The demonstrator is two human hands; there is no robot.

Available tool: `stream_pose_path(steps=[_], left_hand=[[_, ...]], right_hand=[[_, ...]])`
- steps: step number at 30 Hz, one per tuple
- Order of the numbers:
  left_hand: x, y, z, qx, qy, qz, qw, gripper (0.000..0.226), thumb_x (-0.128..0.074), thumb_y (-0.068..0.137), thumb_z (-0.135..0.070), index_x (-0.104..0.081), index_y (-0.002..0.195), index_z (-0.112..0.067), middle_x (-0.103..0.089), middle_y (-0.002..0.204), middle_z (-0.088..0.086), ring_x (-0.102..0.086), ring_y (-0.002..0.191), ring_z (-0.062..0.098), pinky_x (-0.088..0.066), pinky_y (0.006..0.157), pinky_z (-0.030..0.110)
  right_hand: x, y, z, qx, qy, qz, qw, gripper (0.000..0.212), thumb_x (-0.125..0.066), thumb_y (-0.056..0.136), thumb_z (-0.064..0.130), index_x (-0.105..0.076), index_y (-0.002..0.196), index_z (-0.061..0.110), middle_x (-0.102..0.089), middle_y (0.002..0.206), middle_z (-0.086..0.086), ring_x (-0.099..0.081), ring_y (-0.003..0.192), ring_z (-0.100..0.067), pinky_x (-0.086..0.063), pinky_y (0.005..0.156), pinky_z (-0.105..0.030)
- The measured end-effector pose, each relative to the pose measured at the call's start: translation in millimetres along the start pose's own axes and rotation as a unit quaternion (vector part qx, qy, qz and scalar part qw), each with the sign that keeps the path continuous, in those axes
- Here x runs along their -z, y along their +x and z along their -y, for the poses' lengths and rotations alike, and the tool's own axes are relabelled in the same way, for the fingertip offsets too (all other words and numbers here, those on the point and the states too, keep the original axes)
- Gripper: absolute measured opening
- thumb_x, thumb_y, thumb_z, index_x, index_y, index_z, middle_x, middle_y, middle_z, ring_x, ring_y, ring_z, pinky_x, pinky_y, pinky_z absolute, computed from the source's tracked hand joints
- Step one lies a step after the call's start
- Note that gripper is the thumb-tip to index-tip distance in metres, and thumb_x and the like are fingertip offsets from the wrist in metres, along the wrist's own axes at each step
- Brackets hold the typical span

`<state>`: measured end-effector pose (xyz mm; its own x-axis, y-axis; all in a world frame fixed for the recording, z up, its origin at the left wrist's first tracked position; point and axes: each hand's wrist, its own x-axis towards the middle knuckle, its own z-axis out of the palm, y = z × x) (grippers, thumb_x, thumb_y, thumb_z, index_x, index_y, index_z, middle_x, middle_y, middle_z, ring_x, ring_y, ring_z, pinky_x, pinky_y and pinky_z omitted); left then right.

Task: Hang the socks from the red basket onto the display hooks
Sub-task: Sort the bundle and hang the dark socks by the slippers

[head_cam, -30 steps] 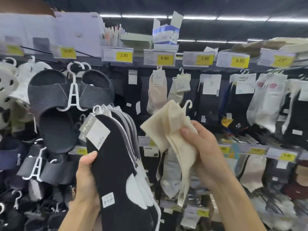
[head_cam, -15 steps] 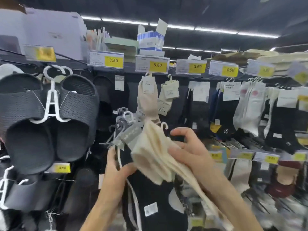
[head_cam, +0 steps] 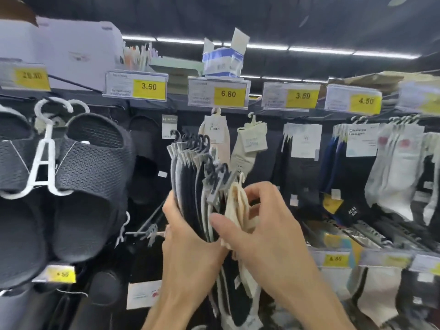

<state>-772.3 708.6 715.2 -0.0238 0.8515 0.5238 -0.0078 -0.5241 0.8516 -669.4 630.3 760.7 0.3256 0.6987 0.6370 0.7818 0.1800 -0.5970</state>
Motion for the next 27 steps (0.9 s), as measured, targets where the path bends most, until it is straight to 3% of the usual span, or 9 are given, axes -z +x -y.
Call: stream_pose_path(steps=[6, 8, 11, 14, 16, 19, 22, 25, 27], left_hand=[[-5, 38, 10, -0.006, -0.014, 0.02, 1.0, 0.088, -0.075, 0.046, -0.053, -0.034, 0.124, -0.061, -0.061, 0.1, -0.043, -0.062, 0.088, -0.019, -0.049, 0.054, 0.002], [1, 44, 15, 0.061, -0.092, 0.037, 0.993, 0.073, -0.077, 0.046, -0.044, -0.047, 0.111, -0.06, -0.07, 0.094, -0.028, -0.071, 0.083, -0.005, -0.055, 0.054, 0.013], [9, 48, 10, 0.149, -0.212, 0.058, 0.964, 0.054, -0.072, 0.075, -0.016, -0.057, 0.125, -0.032, -0.076, 0.099, 0.004, -0.076, 0.078, 0.013, -0.058, 0.059, 0.025], [17, 49, 11, 0.134, -0.193, 0.102, 0.967, 0.041, -0.041, 0.098, 0.012, -0.049, 0.136, -0.002, -0.052, 0.071, 0.023, -0.059, 0.04, -0.006, -0.043, 0.043, 0.006], [26, 50, 1, 0.163, -0.301, 0.115, 0.933, 0.02, -0.036, 0.101, 0.014, -0.049, 0.108, 0.001, -0.027, 0.071, 0.034, -0.043, 0.029, -0.017, -0.04, 0.047, 0.003], [23, 58, -11, 0.155, -0.152, 0.162, 0.963, 0.041, -0.027, 0.097, 0.022, -0.04, 0.071, -0.007, -0.035, 0.069, 0.012, -0.041, 0.02, -0.005, -0.039, 0.036, 0.009], [30, 68, -11, 0.201, -0.136, 0.147, 0.959, 0.043, -0.025, 0.097, 0.023, -0.039, 0.066, -0.004, -0.037, 0.071, 0.011, -0.044, 0.022, -0.003, -0.039, 0.035, 0.011], [39, 76, -5, 0.224, -0.175, 0.129, 0.95, 0.041, -0.028, 0.098, 0.021, -0.042, 0.068, -0.003, -0.04, 0.07, 0.012, -0.059, 0.049, 0.016, -0.037, 0.032, 0.01], [42, 82, -4, 0.235, -0.166, 0.122, 0.95, 0.039, -0.031, 0.097, 0.02, -0.043, 0.069, -0.004, -0.041, 0.07, 0.012, -0.059, 0.047, 0.017, -0.036, 0.031, 0.011]], right_hand=[[12, 57, -30, 0.054, 0.122, -0.071, 0.989, 0.002, -0.061, 0.087, 0.032, -0.061, 0.088, 0.031, -0.066, 0.084, 0.007, -0.06, 0.067, -0.003, -0.047, 0.058, -0.019], [17, 92, -49, 0.009, 0.219, -0.098, 0.971, 0.01, -0.062, 0.09, 0.02, -0.062, 0.092, 0.029, -0.068, 0.087, 0.003, -0.062, 0.074, -0.006, -0.051, 0.066, -0.024], [18, 154, -80, -0.082, 0.31, -0.134, 0.938, 0.019, -0.055, 0.093, 0.007, -0.059, 0.101, 0.023, -0.068, 0.103, -0.004, -0.066, 0.091, -0.018, -0.055, 0.075, -0.034], [8, 205, -99, -0.096, 0.318, -0.169, 0.928, 0.013, -0.05, 0.092, 0.01, -0.058, 0.099, 0.017, -0.064, 0.089, 0.0, -0.062, 0.077, -0.015, -0.052, 0.058, -0.031], [-1, 228, -105, -0.084, 0.33, -0.205, 0.918, 0.018, -0.049, 0.092, 0.011, -0.059, 0.107, 0.01, -0.058, 0.087, 0.001, -0.056, 0.074, -0.011, -0.046, 0.055, -0.025], [-10, 247, -107, -0.054, 0.359, -0.231, 0.903, 0.019, -0.049, 0.095, 0.012, -0.056, 0.112, 0.011, -0.058, 0.096, 0.0, -0.056, 0.084, -0.011, -0.05, 0.064, -0.023], [-18, 260, -107, -0.034, 0.387, -0.214, 0.896, 0.018, -0.051, 0.096, 0.011, -0.055, 0.112, 0.016, -0.061, 0.104, -0.002, -0.059, 0.092, -0.016, -0.054, 0.079, -0.034], [-23, 269, -106, -0.036, 0.357, -0.188, 0.914, 0.02, -0.05, 0.095, 0.011, -0.055, 0.111, 0.023, -0.062, 0.103, 0.001, -0.062, 0.093, -0.014, -0.055, 0.077, -0.031], [-26, 269, -109, -0.062, 0.316, -0.169, 0.932, 0.027, -0.048, 0.093, 0.007, -0.055, 0.116, 0.019, -0.062, 0.103, 0.0, -0.061, 0.095, -0.018, -0.053, 0.075, -0.033]])
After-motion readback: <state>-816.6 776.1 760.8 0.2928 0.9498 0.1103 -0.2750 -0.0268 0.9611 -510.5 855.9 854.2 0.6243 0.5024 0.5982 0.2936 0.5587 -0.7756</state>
